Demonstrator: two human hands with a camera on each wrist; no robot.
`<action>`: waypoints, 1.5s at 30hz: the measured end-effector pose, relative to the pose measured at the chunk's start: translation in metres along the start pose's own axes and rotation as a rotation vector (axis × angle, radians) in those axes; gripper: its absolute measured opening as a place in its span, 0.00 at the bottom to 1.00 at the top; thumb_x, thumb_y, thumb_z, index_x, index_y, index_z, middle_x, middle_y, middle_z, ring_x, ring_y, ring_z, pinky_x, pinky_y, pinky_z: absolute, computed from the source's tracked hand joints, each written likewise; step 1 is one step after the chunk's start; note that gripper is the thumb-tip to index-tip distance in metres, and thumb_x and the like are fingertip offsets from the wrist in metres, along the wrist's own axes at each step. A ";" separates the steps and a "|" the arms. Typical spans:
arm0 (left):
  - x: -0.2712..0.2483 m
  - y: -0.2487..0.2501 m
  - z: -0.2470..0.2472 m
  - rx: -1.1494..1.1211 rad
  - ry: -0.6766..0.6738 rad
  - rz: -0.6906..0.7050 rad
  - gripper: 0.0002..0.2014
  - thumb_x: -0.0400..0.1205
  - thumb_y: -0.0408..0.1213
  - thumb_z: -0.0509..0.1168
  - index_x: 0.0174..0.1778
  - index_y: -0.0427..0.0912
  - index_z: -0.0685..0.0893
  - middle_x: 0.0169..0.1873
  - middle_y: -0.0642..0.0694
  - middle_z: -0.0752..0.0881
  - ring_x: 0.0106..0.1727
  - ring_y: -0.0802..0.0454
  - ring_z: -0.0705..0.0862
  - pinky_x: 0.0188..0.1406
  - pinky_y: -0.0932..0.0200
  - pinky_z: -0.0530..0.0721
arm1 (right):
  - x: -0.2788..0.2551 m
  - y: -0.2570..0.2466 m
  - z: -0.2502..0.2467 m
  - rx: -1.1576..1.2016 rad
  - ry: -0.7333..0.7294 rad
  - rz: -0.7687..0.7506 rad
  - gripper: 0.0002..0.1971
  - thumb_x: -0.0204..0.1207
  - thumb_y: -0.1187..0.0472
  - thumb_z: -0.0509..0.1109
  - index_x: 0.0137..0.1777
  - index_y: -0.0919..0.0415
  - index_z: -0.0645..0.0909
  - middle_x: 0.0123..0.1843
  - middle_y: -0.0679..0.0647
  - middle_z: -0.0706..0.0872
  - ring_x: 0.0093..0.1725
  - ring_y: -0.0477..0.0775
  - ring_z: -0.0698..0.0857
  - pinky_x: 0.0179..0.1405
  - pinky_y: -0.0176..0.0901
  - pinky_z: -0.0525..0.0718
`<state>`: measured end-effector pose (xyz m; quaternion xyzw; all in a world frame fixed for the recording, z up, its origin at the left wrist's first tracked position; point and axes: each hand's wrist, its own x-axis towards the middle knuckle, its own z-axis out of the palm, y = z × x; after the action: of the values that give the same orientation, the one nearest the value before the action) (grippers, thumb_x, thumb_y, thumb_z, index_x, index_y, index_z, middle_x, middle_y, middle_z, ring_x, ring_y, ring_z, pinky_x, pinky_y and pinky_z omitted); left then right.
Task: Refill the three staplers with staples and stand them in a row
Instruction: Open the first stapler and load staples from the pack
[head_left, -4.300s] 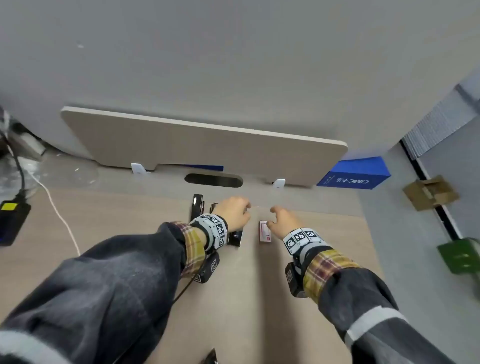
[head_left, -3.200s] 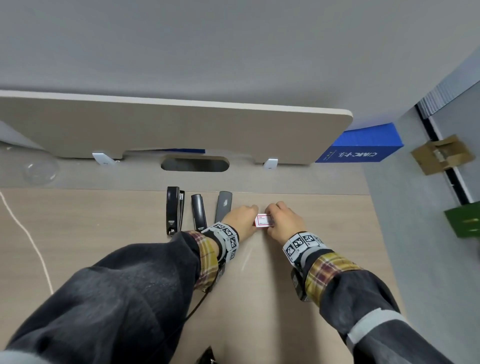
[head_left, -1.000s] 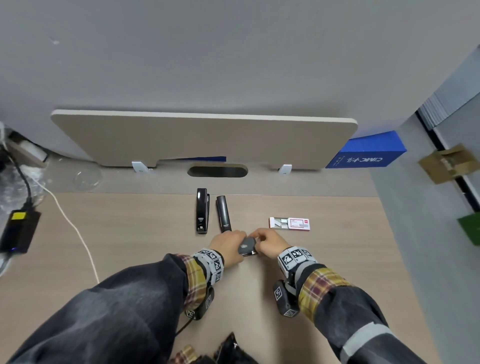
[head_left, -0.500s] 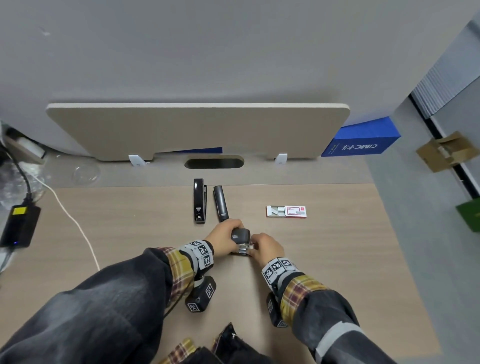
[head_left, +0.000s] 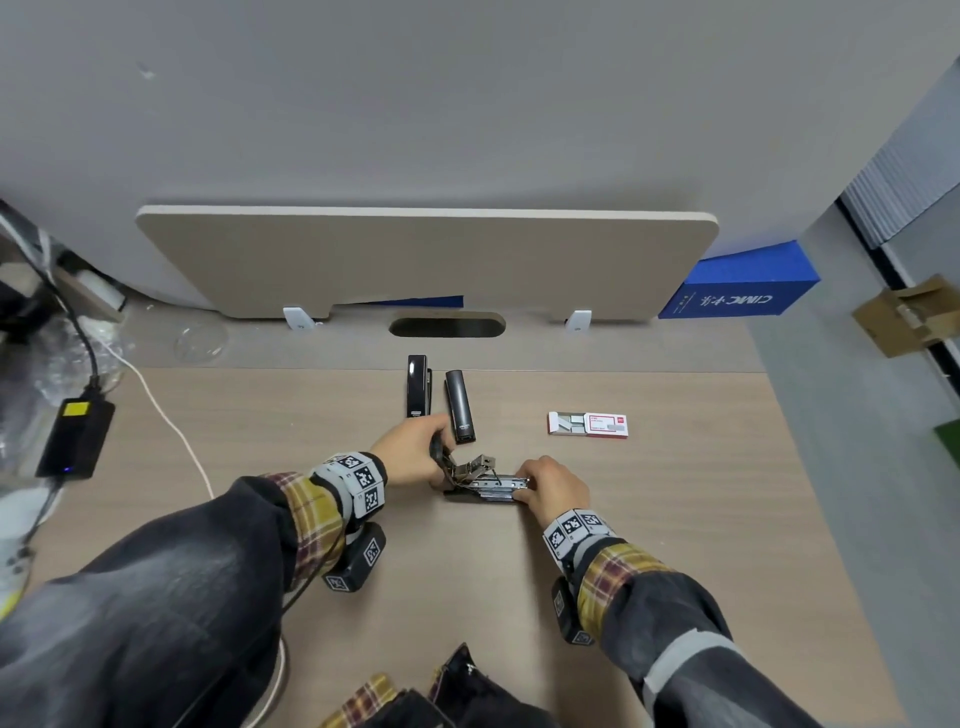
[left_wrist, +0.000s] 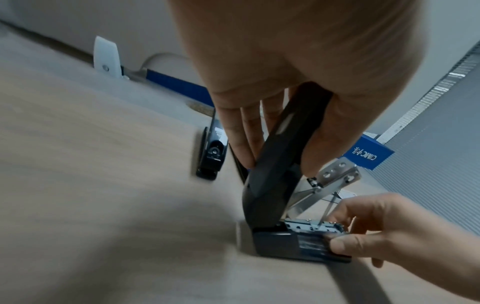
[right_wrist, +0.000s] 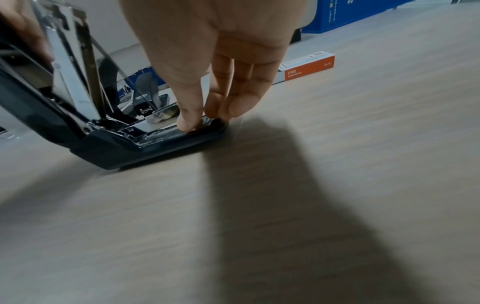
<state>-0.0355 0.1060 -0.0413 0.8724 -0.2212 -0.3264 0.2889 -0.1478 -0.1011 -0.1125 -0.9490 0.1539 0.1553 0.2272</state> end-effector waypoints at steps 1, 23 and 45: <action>-0.002 -0.002 -0.003 0.008 0.007 -0.010 0.19 0.59 0.27 0.74 0.33 0.53 0.74 0.36 0.50 0.83 0.37 0.47 0.81 0.35 0.51 0.80 | 0.001 0.000 -0.001 -0.013 0.001 -0.004 0.08 0.74 0.50 0.74 0.51 0.48 0.83 0.51 0.48 0.83 0.53 0.53 0.83 0.44 0.43 0.77; -0.003 -0.010 -0.001 0.373 -0.244 -0.033 0.39 0.66 0.64 0.74 0.69 0.51 0.70 0.56 0.51 0.81 0.54 0.50 0.81 0.56 0.52 0.81 | 0.002 -0.002 0.000 -0.027 -0.053 0.009 0.10 0.73 0.47 0.72 0.48 0.50 0.81 0.49 0.49 0.85 0.49 0.53 0.83 0.42 0.45 0.79; 0.108 0.076 0.051 0.416 -0.191 -0.007 0.12 0.79 0.36 0.60 0.58 0.46 0.81 0.59 0.45 0.83 0.60 0.43 0.81 0.60 0.51 0.80 | 0.081 0.036 -0.059 -0.086 0.071 0.195 0.10 0.79 0.59 0.61 0.54 0.56 0.82 0.53 0.57 0.87 0.52 0.63 0.86 0.44 0.47 0.79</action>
<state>-0.0114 -0.0303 -0.0708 0.8791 -0.3071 -0.3559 0.0795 -0.0748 -0.1777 -0.1059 -0.9433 0.2465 0.1493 0.1645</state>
